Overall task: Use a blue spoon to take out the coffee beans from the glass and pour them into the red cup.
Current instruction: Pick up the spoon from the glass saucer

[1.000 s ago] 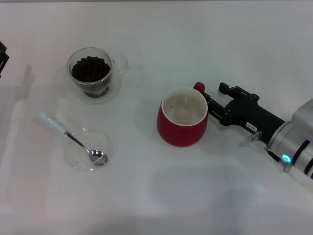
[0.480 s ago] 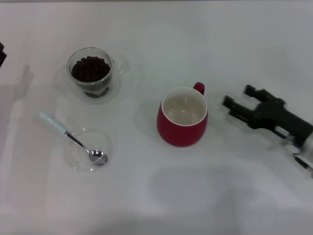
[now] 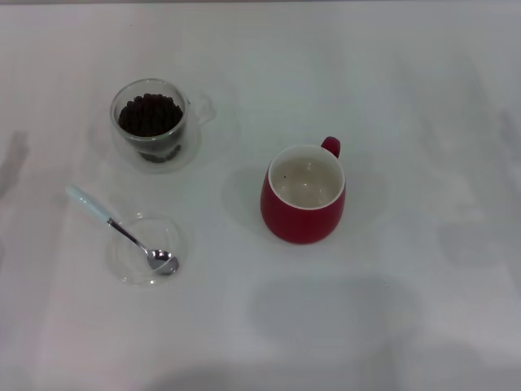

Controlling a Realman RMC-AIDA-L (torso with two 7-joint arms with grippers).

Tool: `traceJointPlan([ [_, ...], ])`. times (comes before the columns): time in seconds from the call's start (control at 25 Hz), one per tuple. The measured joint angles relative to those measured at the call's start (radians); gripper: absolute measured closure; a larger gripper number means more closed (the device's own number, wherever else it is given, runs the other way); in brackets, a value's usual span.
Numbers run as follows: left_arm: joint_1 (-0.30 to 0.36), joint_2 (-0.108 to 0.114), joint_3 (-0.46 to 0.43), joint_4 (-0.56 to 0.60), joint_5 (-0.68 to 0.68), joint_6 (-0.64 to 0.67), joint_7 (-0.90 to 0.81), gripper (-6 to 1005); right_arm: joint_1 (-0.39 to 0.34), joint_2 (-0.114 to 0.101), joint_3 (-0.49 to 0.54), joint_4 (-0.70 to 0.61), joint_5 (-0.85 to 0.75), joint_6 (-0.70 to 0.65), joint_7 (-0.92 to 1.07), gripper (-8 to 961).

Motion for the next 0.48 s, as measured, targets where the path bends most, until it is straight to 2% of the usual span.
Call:
traceJointPlan([
  [0.04,0.006,0.025,0.000,-0.070,0.097,0.063,-0.226,110,0.003,0.000,0.032,-0.013,0.000,0.001,-0.024,81],
  [0.12,0.009,0.037,0.000,-0.106,0.148,0.110,-0.310,110,0.017,0.000,0.057,-0.028,0.001,0.014,-0.052,81],
  [0.16,0.015,0.051,0.000,-0.142,0.201,0.172,-0.376,110,0.028,0.000,0.059,-0.029,0.000,0.027,-0.057,81],
  [0.24,0.024,0.070,0.001,-0.173,0.274,0.256,-0.416,110,0.056,0.000,0.060,-0.030,-0.001,0.059,-0.061,81],
  [0.36,0.026,0.090,0.002,-0.180,0.396,0.301,-0.436,110,0.094,-0.002,0.058,-0.030,-0.006,0.112,-0.062,81],
  [0.48,0.021,0.093,0.002,-0.180,0.465,0.304,-0.446,109,0.121,-0.002,0.054,-0.031,-0.007,0.130,-0.062,82],
])
